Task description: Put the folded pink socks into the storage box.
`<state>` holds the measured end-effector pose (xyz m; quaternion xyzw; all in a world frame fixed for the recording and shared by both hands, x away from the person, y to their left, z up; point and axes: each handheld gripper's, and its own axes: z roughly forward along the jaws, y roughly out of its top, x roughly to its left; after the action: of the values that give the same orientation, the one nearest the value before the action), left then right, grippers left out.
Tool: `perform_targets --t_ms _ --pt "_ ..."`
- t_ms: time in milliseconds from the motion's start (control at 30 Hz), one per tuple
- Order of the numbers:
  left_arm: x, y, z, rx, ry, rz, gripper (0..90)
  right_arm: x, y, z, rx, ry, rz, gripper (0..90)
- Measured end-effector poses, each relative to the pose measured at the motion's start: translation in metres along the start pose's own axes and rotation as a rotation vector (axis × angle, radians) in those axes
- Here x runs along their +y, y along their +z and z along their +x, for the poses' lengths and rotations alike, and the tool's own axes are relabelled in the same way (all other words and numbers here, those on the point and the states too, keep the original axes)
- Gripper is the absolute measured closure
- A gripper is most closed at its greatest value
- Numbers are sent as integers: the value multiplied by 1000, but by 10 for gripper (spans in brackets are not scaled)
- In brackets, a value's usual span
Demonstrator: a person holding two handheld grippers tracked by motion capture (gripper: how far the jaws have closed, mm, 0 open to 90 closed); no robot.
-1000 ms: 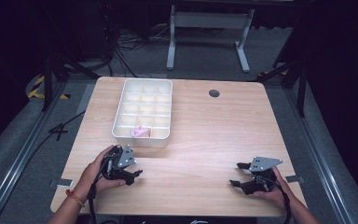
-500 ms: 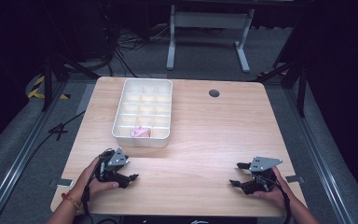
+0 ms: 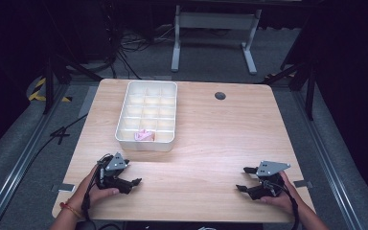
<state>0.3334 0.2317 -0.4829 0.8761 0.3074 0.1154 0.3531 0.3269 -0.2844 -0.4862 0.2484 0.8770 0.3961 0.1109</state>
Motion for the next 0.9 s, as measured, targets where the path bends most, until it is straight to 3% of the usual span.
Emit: perform_targets --t_ms 900 --pt "0 0 0 -1 -1 1 150 0 0 -1 8 -5 1 262"
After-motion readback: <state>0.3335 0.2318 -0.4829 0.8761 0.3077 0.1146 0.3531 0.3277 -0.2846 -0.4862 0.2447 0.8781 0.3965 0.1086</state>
